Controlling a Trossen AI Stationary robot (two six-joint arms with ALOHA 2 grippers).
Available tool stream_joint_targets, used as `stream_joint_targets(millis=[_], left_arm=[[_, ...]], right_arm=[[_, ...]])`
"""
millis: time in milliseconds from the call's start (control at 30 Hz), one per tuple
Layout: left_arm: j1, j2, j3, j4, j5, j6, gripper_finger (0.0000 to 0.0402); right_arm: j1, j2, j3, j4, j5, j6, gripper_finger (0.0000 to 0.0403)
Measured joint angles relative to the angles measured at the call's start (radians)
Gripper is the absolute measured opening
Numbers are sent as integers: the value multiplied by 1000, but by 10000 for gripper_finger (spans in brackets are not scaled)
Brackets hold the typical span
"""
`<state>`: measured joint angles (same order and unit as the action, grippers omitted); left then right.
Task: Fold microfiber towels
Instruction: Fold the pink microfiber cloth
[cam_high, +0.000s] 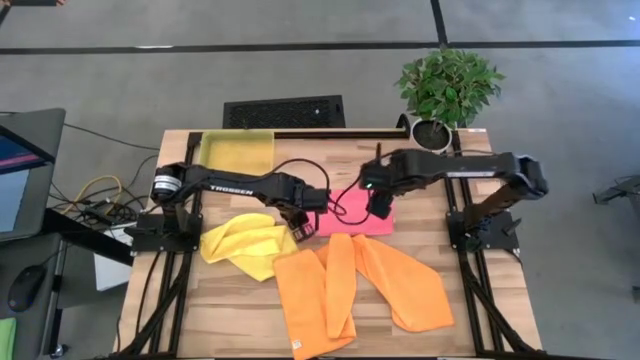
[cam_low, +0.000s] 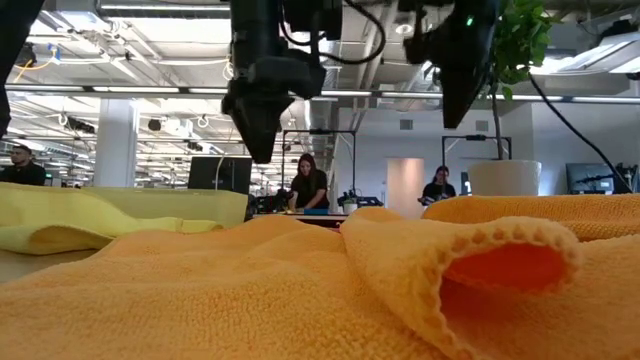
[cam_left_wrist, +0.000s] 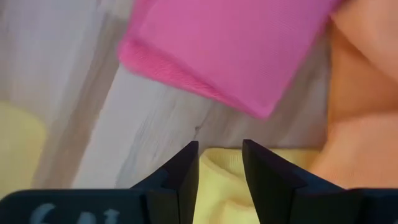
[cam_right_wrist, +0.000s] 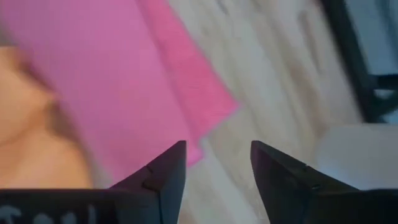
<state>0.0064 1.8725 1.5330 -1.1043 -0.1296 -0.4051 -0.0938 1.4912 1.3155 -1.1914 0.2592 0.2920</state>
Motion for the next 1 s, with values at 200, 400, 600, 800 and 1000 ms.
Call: stream_joint_targets(millis=[200, 400, 600, 800, 1000], left_arm=[[-46, 8, 1, 116, 31, 244, 115], [-78, 57, 0, 205, 55, 325, 116], [-97, 138, 0, 250, 49, 323, 116], [-111, 176, 0, 243, -54, 309, 116], [-114, 177, 0, 241, -71, 327, 116]], right_arm=[[9, -167, 1, 47, -201, -95, 196], [59, -263, 2, 75, -236, -144, 190], [110, -299, 1, 71, -235, -144, 189], [135, -306, 1, 67, -235, -148, 187], [135, -306, 1, 67, -234, -170, 188]])
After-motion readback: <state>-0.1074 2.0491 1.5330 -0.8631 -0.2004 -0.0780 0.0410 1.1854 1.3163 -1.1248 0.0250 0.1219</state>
